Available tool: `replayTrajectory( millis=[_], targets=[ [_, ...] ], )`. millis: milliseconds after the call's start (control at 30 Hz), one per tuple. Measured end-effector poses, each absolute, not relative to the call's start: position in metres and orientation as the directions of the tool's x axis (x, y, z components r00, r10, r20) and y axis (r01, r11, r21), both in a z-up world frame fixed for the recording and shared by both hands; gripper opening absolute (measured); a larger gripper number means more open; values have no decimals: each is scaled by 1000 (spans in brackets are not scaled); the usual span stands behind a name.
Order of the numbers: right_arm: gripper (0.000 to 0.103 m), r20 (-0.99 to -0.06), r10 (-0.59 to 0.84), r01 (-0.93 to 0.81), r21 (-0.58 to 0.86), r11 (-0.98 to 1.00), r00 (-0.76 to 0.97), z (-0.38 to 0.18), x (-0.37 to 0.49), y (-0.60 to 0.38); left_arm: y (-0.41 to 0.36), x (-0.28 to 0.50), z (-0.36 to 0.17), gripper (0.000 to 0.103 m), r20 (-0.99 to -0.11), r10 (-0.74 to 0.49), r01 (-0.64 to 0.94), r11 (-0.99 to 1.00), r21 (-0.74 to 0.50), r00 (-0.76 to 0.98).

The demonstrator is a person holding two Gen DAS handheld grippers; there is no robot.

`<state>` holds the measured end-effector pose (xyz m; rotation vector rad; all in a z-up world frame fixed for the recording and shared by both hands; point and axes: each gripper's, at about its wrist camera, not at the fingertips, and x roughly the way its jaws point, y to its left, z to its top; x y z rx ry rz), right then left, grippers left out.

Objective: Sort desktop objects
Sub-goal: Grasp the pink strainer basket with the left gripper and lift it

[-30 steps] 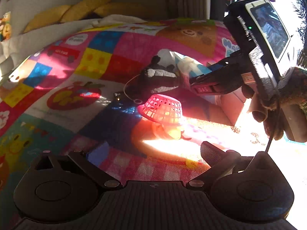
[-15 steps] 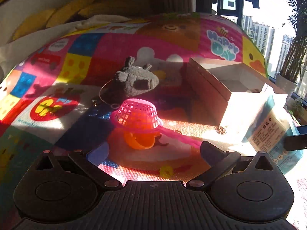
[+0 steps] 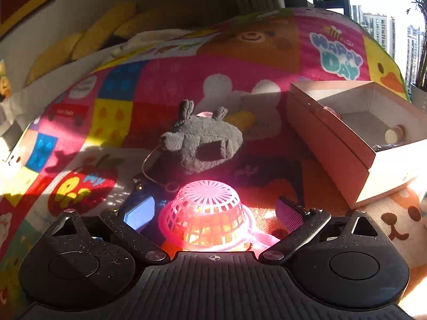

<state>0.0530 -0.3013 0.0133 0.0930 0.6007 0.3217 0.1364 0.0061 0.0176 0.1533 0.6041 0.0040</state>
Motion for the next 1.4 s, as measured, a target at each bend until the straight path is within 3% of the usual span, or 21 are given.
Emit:
replayTrajectory(
  millis=[33, 267, 400, 533, 633, 667, 800, 867, 933, 1000, 1300, 1400],
  targets=[
    [88, -540, 327, -272, 182, 945, 776, 12, 53, -302, 6, 137, 17, 70, -572, 49, 46, 987, 151, 819],
    [93, -544, 317, -254, 191, 948, 777, 3, 53, -303, 3, 114, 27, 69, -527, 20, 84, 981, 174, 850],
    [96, -536, 308, -252, 178, 951, 786, 4, 51, -305, -13, 69, 55, 68, -477, -139, 228, 965, 133, 868],
    [96, -535, 311, -256, 177, 950, 786, 6, 52, -303, -34, 44, 53, 68, -520, -278, 365, 928, 72, 808],
    [96, -523, 322, -270, 175, 947, 789, 11, 50, -301, -47, 43, 34, 69, -563, -307, 405, 913, 55, 768],
    [96, -518, 324, -275, 170, 946, 792, 14, 50, -301, -48, 44, 29, 71, -575, -306, 407, 912, 52, 759],
    [96, -467, 295, -268, 125, 955, 833, 35, 53, -309, -46, 44, 16, 96, -589, -320, 404, 915, 12, 742],
    [89, -453, 254, -219, 129, 967, 855, 44, 69, -320, -43, 43, 14, 96, -588, -324, 400, 916, -2, 741],
    [63, -486, 209, -159, 142, 977, 849, 46, 96, -330, -41, 44, 12, 97, -595, -331, 397, 917, -21, 733],
    [50, -529, 183, -108, 168, 980, 829, 42, 126, -338, -40, 44, 10, 97, -598, -337, 400, 916, -29, 728],
    [42, -584, 143, -101, 103, 989, 799, 28, 192, -305, -36, 40, 9, 100, -608, -340, 398, 916, -42, 718],
    [42, -587, 207, -154, 139, 978, 783, 30, 196, -293, -34, 40, 8, 100, -617, -336, 392, 919, -49, 711]
  ],
)
